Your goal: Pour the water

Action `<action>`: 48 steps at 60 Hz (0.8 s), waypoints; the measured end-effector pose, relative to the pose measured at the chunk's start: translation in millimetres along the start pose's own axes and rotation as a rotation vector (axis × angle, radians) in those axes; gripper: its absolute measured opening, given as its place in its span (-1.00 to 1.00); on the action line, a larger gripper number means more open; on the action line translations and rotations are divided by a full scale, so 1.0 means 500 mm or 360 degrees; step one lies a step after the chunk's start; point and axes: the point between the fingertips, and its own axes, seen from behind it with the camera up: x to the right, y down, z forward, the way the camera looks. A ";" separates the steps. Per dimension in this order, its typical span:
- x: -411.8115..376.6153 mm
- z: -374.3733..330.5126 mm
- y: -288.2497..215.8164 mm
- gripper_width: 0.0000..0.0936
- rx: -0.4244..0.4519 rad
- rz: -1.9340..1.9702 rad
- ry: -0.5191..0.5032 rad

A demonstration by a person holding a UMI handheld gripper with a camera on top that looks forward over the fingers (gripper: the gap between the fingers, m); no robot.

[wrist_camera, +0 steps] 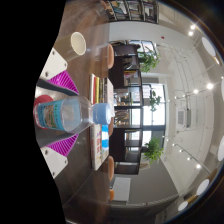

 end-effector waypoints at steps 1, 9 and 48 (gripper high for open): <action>-0.001 -0.004 0.000 0.62 -0.0003 0.0004 -0.0001; 0.003 -0.069 0.014 0.83 -0.0055 0.0054 0.0017; 0.003 -0.431 0.018 0.83 -0.0199 0.0093 0.0103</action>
